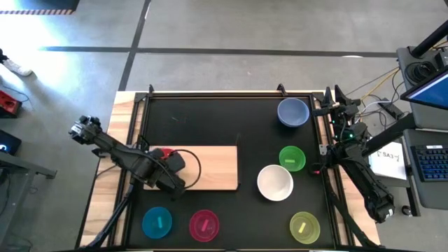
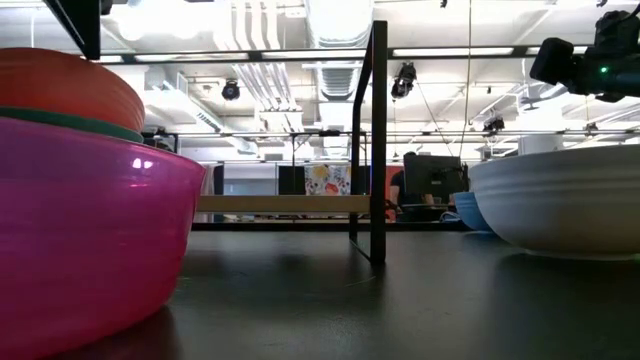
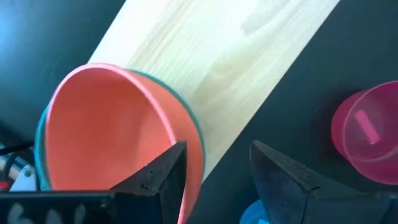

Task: Place and stack bowls onto a shelf
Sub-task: Stack the orange bowl on top of the green bowl on the shelf

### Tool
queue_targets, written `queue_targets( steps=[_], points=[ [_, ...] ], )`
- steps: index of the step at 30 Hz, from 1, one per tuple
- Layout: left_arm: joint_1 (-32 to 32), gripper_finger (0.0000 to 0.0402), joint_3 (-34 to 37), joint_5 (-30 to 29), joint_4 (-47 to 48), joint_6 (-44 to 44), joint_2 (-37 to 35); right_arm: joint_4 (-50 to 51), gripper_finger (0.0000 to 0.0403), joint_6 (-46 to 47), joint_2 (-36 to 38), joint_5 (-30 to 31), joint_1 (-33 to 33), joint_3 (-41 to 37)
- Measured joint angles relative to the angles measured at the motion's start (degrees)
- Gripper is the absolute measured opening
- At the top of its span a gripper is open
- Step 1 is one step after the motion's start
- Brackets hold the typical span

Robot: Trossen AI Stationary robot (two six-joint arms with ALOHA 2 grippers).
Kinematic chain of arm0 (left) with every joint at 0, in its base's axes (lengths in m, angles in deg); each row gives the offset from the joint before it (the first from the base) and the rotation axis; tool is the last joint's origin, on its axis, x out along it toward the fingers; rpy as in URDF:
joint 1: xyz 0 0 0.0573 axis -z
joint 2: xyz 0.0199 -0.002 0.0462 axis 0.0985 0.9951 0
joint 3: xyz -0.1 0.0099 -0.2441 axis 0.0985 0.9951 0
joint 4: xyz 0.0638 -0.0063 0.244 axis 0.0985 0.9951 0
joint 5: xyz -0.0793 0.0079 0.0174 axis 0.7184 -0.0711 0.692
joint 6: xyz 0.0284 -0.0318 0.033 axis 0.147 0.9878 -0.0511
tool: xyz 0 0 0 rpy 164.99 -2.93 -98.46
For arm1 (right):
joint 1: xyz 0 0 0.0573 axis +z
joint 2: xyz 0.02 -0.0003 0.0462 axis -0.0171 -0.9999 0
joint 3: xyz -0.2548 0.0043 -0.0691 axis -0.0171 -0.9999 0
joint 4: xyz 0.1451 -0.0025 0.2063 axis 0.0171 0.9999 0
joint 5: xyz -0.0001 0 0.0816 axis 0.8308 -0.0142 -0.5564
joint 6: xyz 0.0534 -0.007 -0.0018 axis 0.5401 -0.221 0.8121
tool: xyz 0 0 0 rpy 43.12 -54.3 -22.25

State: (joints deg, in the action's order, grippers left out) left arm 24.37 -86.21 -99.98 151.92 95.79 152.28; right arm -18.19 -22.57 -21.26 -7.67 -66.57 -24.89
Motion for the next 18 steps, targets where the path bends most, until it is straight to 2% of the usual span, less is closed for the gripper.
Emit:
queue_targets(
  steps=[18],
  points=[
    [0.0, 0.0132, 1.24, -0.05, -1.78, -1.84, 3.62, 0.02, 0.0171, -0.02, 0.0, 0.0, 0.0, 0.0]
  ],
)
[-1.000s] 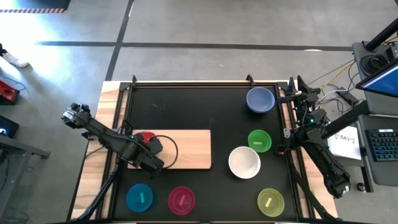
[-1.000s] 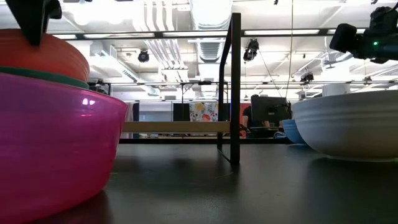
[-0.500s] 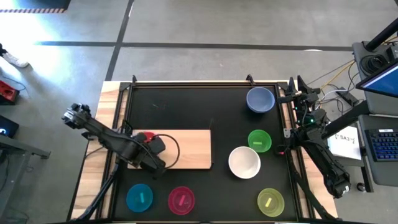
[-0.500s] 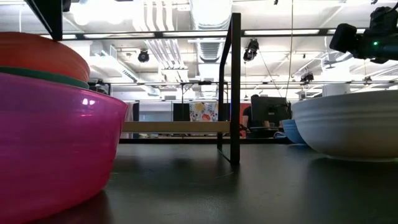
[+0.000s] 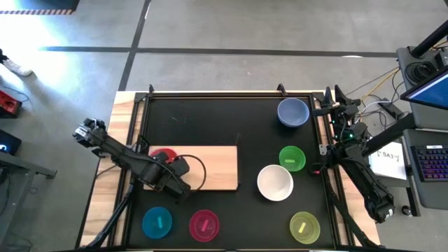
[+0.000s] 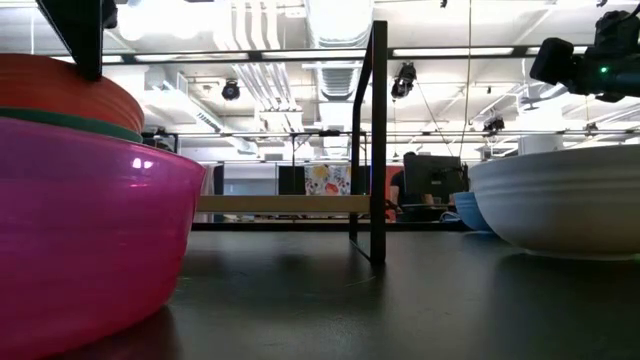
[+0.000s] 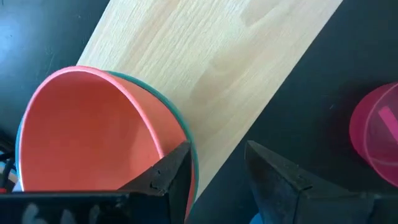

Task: Place and stack bowls onto a shelf
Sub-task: Stack the orange bowl on top of the green bowl on the shelf, then stack the blue bowl on top of the orange bowl on the shelf

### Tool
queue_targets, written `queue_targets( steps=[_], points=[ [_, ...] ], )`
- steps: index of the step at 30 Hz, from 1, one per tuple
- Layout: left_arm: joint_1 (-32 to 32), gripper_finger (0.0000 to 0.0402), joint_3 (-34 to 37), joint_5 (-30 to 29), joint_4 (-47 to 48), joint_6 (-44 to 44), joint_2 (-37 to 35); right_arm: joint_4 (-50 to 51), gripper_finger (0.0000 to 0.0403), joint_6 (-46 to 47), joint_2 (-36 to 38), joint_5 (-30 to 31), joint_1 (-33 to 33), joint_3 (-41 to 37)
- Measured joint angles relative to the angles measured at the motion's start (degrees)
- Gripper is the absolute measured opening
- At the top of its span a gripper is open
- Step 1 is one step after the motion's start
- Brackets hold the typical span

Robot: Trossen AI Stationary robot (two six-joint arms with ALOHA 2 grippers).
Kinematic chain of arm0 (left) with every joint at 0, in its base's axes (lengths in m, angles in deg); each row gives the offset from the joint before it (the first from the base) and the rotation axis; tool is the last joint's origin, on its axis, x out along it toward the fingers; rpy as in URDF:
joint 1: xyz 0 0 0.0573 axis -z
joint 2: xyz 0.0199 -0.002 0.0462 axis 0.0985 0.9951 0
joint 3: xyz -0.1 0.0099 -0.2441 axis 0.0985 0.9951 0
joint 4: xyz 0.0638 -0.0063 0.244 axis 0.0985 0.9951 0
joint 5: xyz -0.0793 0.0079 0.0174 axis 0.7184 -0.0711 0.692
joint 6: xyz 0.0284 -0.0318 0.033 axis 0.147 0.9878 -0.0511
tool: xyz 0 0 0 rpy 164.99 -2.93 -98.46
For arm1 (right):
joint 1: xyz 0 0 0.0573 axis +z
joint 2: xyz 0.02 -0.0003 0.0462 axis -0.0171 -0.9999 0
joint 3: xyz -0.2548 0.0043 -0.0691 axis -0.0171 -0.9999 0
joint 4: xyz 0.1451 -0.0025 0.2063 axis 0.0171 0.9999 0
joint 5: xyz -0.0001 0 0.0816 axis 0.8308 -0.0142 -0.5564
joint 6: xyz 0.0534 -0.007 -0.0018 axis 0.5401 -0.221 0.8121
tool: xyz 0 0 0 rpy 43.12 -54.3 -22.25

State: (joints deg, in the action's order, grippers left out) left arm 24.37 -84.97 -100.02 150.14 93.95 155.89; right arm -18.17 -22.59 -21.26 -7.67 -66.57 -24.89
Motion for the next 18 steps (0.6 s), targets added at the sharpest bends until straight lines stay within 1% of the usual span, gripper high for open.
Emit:
queue_targets(
  steps=[2, 9, 13, 18],
  points=[
    [0.01, 0.0132, -1.02, -1.29, -0.38, -1.24, -0.01, 0.0, 0.0171, 0.02, 0.0, 0.0, 0.02, 0.0],
    [0.2, 0.0132, -6.51, -11.5, -0.57, -7.38, -0.37, 0.0, 0.0171, 0.02, 0.0, 0.0, 0.0, 0.01],
    [-0.51, 0.0132, -8.06, -15.91, -0.81, -11.48, -0.5, -0.02, 0.0171, 0.01, 0.0, -0.01, 0.02, 0.01],
    [-2.15, 0.0132, -10.05, -22.22, -0.83, -13.08, -0.68, 0.0, 0.0171, 0.0, 0.0, 0.0, 0.0, 0.01]
  ],
)
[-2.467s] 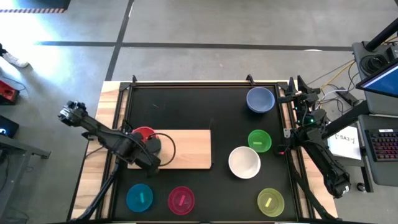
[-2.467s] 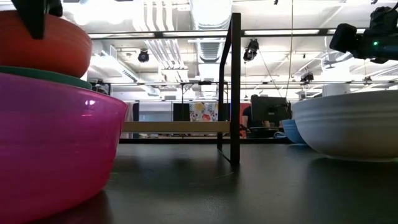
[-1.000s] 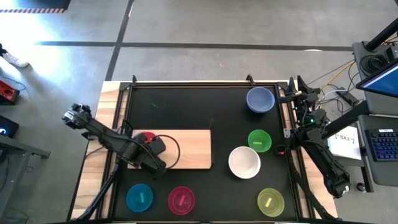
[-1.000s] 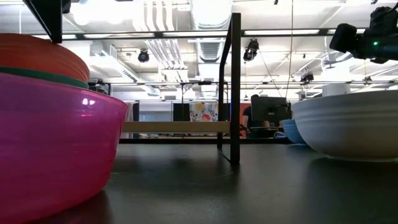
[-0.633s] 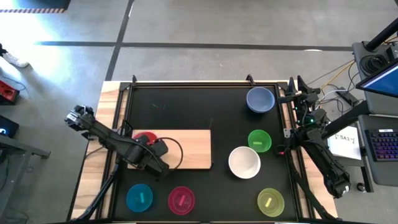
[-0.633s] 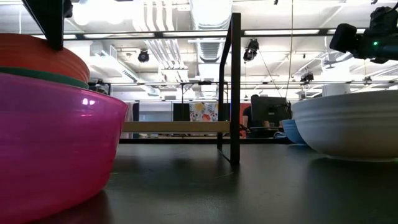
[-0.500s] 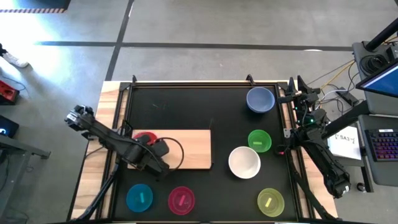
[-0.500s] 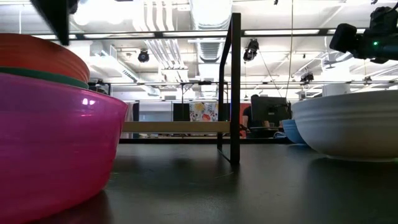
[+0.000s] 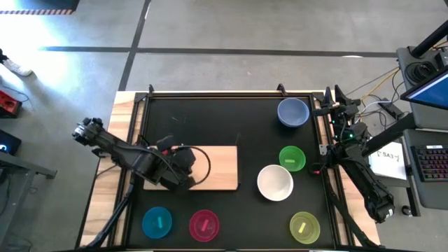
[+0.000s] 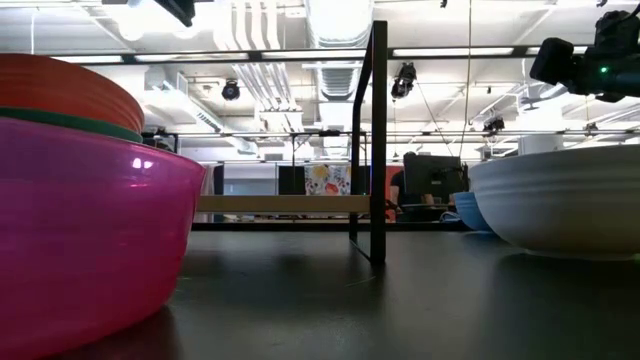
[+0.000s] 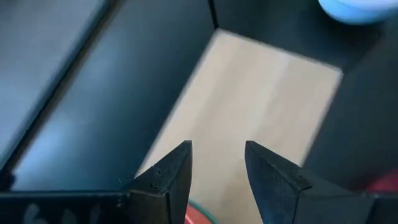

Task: Place and stack bowls onto a shelf
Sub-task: Stack the blue bowl on top of the orange bowl on the shelf

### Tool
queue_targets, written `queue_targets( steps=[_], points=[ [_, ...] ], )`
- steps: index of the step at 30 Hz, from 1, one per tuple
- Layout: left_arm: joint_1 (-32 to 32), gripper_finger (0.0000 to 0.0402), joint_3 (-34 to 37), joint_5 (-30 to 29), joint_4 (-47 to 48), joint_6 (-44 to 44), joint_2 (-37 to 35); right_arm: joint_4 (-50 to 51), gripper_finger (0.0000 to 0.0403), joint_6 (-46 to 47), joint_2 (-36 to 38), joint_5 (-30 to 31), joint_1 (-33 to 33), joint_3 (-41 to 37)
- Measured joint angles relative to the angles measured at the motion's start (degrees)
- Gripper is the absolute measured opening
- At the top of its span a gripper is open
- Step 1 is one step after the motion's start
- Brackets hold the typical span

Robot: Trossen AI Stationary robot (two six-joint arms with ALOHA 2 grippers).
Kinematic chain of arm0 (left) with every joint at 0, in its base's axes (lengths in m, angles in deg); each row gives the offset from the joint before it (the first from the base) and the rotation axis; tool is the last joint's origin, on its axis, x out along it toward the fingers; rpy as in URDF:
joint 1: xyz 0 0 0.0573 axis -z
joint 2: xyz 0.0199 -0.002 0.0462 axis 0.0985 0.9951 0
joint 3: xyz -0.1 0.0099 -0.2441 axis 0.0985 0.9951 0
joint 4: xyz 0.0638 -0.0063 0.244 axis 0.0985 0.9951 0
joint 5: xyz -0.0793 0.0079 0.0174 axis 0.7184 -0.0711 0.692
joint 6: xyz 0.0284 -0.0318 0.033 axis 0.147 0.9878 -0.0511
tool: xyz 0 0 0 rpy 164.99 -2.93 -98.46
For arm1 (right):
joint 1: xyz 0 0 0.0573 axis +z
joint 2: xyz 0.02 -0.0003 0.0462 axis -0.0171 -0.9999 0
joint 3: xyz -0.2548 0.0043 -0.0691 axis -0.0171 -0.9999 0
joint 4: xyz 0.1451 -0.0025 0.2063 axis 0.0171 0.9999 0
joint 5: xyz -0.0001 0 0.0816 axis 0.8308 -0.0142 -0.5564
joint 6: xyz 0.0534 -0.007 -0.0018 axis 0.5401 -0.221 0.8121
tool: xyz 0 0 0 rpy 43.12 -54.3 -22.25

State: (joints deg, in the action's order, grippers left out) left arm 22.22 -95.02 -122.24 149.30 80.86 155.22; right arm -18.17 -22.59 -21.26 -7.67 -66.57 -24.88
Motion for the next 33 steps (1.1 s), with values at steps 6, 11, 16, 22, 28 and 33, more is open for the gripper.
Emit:
queue_targets(
  steps=[6, 11, 16, 22, 28, 33],
  points=[
    [-1.03, 0.0132, -1.08, -2.85, -0.28, 0.22, -0.07, -1.0, 0.0171, 2.73, -0.02, 0.01, 0.01, -0.01],
    [-1.26, 0.0132, -1.08, -4.88, -0.72, 0.24, -0.07, -1.24, 0.0171, 18.8, -0.04, -0.01, 0.0, 0.01],
    [-1.26, 0.0132, -1.08, -6.77, -0.49, 0.24, -0.09, 2.2, 0.0171, 21.88, -0.09, 1.08, 0.0, 0.01],
    [-1.26, 0.0132, -1.04, -8.52, -0.32, 0.24, -0.11, 1.35, 0.0171, 22.0, -0.07, 1.4, 0.0, 0.01],
    [-1.4, 0.0132, -0.99, -9.8, -0.26, 0.24, -0.1, 1.47, 0.0171, 34.85, -0.42, -4.58, 0.0, 0.01],
    [-2.18, 0.0132, -0.97, -10.62, -0.24, -0.57, -0.11, 2.38, 0.0171, 39.95, -1.16, -19.57, 0.0, 1.34]
  ],
)
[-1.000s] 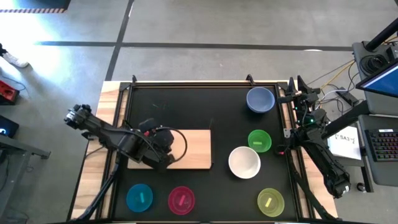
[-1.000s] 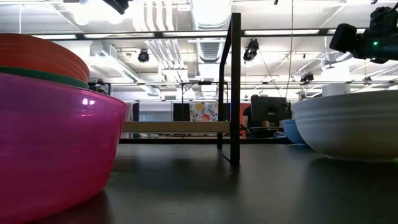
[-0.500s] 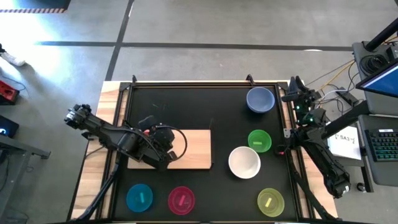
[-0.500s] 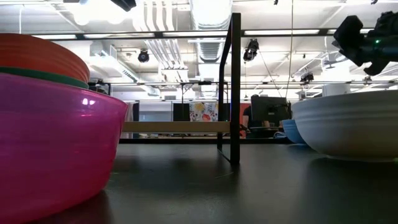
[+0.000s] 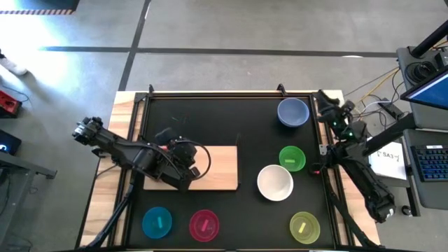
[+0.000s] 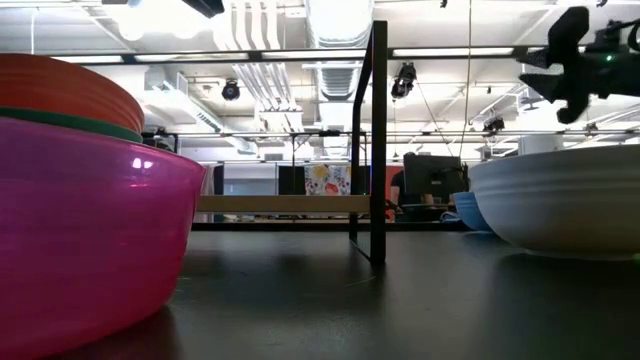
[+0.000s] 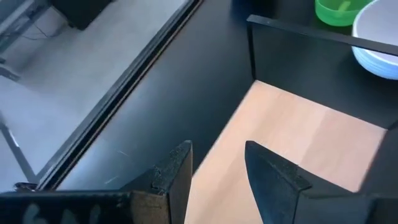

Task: Place and stack bowls onto a shelf
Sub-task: Stack the blue bowl on top of the orange bowl on the shelf

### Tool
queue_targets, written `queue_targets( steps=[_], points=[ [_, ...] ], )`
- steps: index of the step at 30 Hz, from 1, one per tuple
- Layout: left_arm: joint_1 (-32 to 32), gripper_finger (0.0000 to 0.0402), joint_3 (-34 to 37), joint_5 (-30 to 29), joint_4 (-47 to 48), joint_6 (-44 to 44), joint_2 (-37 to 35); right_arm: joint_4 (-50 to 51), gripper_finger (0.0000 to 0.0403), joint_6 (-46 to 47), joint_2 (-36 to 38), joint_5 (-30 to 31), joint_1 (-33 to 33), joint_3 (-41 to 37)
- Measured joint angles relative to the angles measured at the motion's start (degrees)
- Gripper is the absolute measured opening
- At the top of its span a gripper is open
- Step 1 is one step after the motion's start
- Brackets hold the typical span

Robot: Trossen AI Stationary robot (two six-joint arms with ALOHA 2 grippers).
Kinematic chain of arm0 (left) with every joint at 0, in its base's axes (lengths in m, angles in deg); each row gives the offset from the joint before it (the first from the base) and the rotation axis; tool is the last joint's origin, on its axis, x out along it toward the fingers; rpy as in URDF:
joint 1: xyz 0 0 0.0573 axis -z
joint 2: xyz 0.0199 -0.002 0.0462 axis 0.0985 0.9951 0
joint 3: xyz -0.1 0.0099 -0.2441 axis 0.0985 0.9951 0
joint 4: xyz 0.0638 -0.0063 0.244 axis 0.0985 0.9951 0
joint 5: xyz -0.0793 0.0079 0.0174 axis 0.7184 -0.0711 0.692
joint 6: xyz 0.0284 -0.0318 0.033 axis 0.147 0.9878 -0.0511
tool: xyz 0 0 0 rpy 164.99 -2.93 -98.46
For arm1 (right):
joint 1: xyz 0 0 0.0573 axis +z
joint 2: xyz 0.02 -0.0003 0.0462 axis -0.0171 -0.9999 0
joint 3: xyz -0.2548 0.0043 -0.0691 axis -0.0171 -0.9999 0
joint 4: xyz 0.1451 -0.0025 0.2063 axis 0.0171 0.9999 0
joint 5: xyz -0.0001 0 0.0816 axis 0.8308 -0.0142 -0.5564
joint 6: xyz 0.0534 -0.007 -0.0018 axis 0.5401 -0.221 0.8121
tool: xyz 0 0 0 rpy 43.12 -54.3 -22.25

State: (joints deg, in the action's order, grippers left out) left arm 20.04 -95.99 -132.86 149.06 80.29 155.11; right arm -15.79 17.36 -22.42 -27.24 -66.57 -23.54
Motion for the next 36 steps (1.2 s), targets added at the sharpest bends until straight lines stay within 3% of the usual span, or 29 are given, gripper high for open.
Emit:
queue_targets(
  steps=[3, 11, 17, 28, 36],
  points=[
    [-0.9, 0.0132, 0.0, -0.48, 0.15, -0.66, 0.0, 7.78, 0.0169, -0.06, -1.53, -4.79, 0.02, 3.92],
    [-1.87, 0.0132, 0.0, -0.01, 0.83, -0.67, -0.18, 47.01, 0.0148, -15.65, -10.84, -6.62, 0.0, 19.63],
    [-1.91, 0.0132, -0.07, 0.93, 2.22, -0.69, -0.74, 64.32, 0.0137, -23.2, -19.85, -7.11, 0.04, 29.41],
    [-1.93, 0.0132, -0.07, 1.09, 3.45, -0.69, -0.9, 68.28, 0.0134, -24.36, -33.58, -7.54, 5.95, 33.68],
    [-1.93, 0.0132, -0.07, 1.56, 4.41, -0.69, -0.9, 67.61, 0.0132, -23.42, -38.31, -6.32, 11.63, 33.75]
  ],
)
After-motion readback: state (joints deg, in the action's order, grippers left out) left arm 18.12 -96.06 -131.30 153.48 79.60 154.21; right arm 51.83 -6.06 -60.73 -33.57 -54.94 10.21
